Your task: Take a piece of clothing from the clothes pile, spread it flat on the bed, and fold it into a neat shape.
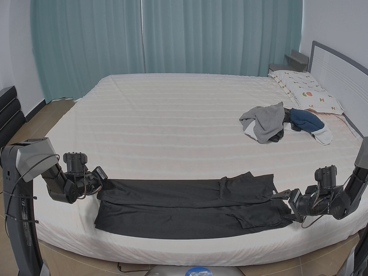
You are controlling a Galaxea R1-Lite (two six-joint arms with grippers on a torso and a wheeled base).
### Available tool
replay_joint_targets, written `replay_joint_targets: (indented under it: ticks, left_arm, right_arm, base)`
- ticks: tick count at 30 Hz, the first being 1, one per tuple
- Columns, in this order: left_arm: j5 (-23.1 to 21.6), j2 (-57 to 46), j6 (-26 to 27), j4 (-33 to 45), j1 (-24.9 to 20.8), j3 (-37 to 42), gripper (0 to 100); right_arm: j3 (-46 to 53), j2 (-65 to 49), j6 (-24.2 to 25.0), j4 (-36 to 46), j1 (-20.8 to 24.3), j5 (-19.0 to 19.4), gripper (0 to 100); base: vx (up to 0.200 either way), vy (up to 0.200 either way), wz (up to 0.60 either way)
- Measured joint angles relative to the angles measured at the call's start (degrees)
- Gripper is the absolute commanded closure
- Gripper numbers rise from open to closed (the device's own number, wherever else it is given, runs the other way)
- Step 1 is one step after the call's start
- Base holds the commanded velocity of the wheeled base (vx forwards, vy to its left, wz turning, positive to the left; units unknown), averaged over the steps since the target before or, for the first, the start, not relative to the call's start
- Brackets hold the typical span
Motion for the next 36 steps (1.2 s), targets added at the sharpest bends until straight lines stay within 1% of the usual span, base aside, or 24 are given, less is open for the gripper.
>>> replay_joint_targets:
  ticks: [3, 4, 12, 15, 19, 24, 29, 36]
  left_arm:
    - [0.0, 0.1, 0.0, 0.0, 0.0, -0.1, 100]
    - [0.0, 0.1, 0.0, 0.0, -0.1, -0.1, 0]
    - [0.0, 0.1, -0.2, 0.0, -0.2, -0.1, 0]
    - [-0.1, 0.1, -0.2, -0.1, -0.2, -0.1, 0]
    - [-0.1, 0.1, -0.2, -0.1, -0.2, -0.1, 0]
    - [-0.2, 0.1, -0.4, -0.1, -0.1, -0.1, 0]
    - [-0.2, 0.1, -0.5, -0.1, 0.0, -0.1, 0]
    - [-0.3, 0.1, -0.5, 0.0, 0.0, -0.1, 0]
  right_arm:
    - [0.1, 0.0, 0.0, -0.6, -0.1, 0.0, 0]
    - [0.1, -0.1, 0.0, -0.8, -0.3, 0.0, 0]
    - [-0.2, -1.9, -0.2, -2.8, -1.5, -0.6, 0]
    - [-1.6, -2.3, -0.4, -1.8, -1.7, -0.8, 0]
    - [-6.8, -1.9, -0.4, 1.7, -1.5, -1.2, 0]
    - [-14.8, 2.0, -0.9, 4.9, -0.7, -2.3, 0]
    - [-21.1, 7.9, -2.4, 6.1, -0.4, -3.4, 0]
    - [-23.1, 12.3, -4.7, 6.4, -0.3, -3.6, 0]
  base:
    - [0.0, 0.0, 0.0]
    - [0.0, 0.0, 0.0]
    - [0.0, 0.0, 0.0]
    - [0.0, 0.0, 0.0]
    - [0.0, 0.0, 0.0]
    - [0.0, 0.0, 0.0]
    - [0.0, 0.0, 0.0]
    - [0.0, 0.0, 0.0]
